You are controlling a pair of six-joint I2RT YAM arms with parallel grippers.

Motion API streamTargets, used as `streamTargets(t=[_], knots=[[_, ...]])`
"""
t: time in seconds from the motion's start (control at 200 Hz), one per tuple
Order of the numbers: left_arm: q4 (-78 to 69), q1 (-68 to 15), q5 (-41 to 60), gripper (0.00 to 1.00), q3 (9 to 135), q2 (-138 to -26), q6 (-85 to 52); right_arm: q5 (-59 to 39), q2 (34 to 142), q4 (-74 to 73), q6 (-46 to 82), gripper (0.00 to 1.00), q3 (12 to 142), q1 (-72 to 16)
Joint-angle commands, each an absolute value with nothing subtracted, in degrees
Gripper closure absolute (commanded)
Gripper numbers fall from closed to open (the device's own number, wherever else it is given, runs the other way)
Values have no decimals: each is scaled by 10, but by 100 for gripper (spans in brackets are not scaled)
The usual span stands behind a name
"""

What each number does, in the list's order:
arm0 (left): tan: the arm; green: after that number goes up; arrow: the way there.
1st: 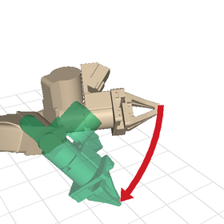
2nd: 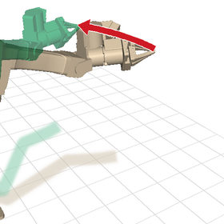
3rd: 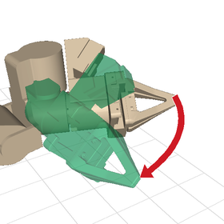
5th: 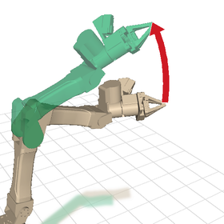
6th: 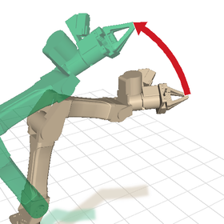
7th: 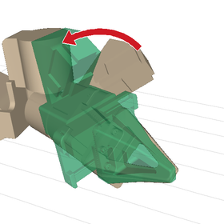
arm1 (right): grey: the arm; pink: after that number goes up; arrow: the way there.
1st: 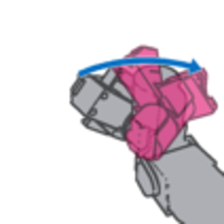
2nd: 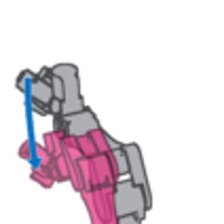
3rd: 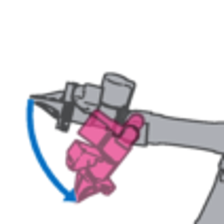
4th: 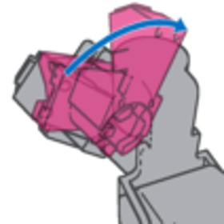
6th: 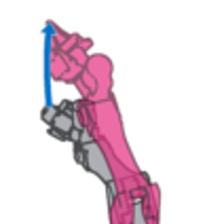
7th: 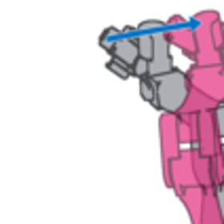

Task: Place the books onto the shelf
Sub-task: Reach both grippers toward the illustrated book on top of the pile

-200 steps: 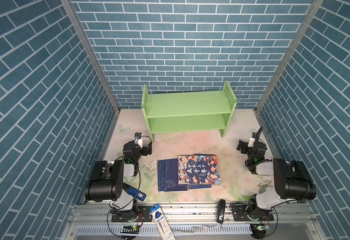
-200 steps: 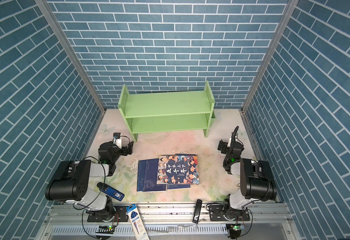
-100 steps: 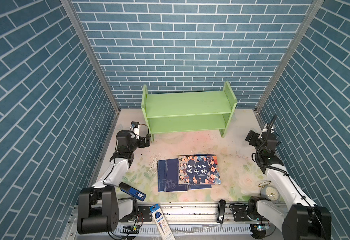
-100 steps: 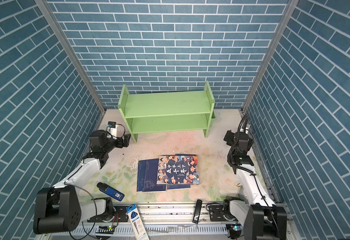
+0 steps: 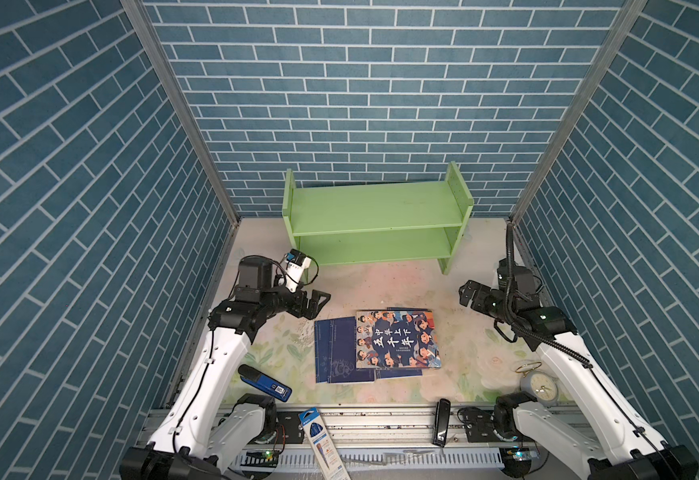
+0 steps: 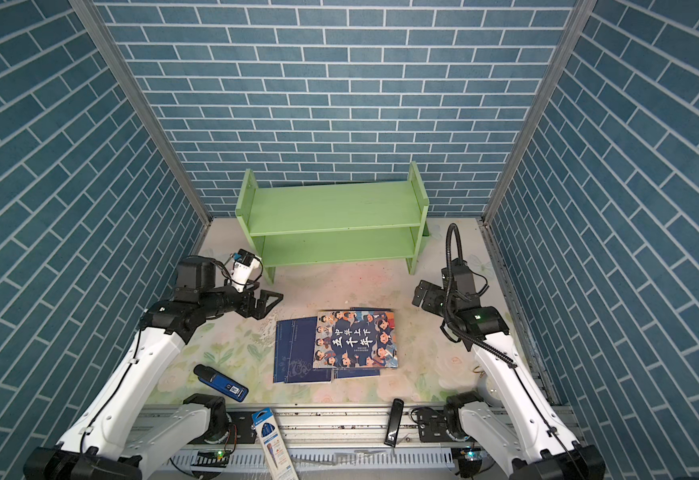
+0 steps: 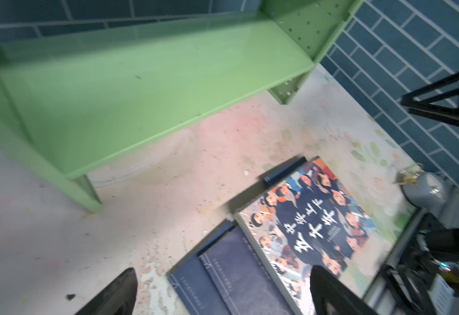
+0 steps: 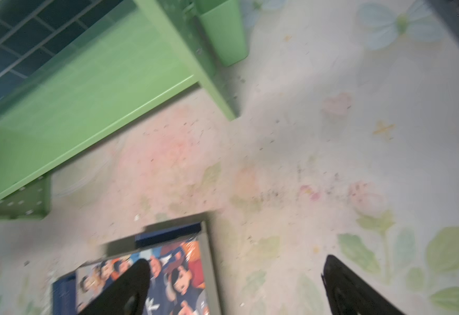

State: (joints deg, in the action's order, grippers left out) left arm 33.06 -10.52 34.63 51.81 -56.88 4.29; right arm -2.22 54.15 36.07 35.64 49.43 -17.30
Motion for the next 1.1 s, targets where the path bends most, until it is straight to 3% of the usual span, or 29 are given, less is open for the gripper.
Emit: streamTargets(t=[0.0, 0.565, 1.095], knots=[[344, -142, 369, 0, 518, -590, -28, -141, 554, 421, 417, 1, 507, -195], [161, -266, 345, 3, 446, -731, -202, -190, 539, 379, 536, 1, 392, -301], [147, -314, 330, 3, 410, -754, -261, -180, 570, 311, 576, 1, 325, -347]])
